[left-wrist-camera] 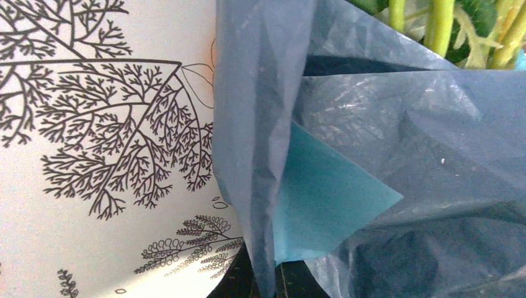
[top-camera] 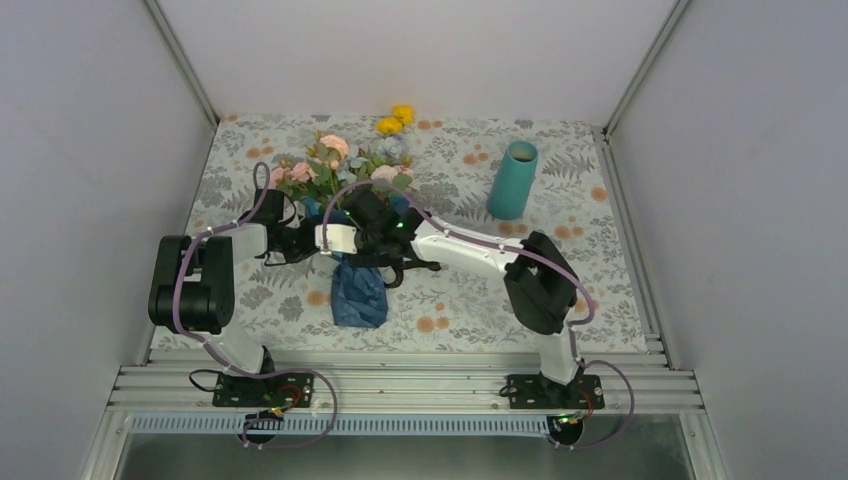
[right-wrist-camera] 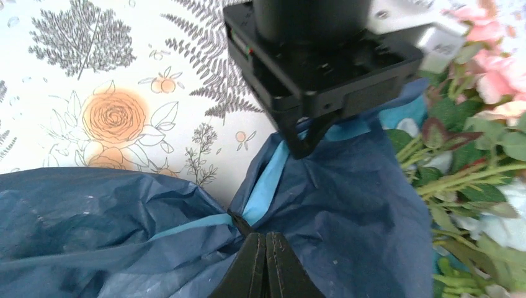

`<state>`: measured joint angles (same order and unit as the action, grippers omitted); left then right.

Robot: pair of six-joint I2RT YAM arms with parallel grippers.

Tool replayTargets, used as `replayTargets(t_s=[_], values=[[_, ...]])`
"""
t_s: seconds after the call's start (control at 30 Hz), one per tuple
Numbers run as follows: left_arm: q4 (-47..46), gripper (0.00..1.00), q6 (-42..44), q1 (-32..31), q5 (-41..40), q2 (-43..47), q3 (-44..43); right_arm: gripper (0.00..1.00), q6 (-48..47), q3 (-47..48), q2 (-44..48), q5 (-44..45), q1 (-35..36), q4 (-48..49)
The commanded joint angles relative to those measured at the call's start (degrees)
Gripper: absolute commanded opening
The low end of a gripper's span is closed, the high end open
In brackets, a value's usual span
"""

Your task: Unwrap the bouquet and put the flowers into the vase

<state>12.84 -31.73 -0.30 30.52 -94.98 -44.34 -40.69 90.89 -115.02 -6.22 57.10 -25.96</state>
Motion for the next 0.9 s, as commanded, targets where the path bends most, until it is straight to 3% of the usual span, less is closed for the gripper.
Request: replayTargets(t_s=[0.0,0.23,0.47,0.57,0.7,0.87], values=[[-0.5,0.02,1.0,-0.1,-1.2,1.3,0.7,0.04,1.8,-1.7,6.1,0.1,0.6,4.6],[-0.2,0.02,1.1,-0.1,-1.7,1.2,0.4,0.04,8.1,0.6,13.9,6.7,0.6,4.8],[0.3,0.02,0.9,-0.1,-2.0,1.2,-0.6,0.04,15.7,-1.4,25.1,5.5,0.2,3.7],[0.3,0.02,0.8,-0.1,-1.6,2.0,-0.5,0.04,11.8,-4.5,24.5,2.1,0.0,2.0],[0.1,0.02,0.8,-0.1,-0.4,2.4,-0.2,0.32,5.9,-13.2,23.1,-1.2,0.3,8.3],[-0.4,0.02,0.8,-0.1,-0.1,2.8,1.1,0.41,3.9,-12.9,15.5,-3.2,0.4,10.0]])
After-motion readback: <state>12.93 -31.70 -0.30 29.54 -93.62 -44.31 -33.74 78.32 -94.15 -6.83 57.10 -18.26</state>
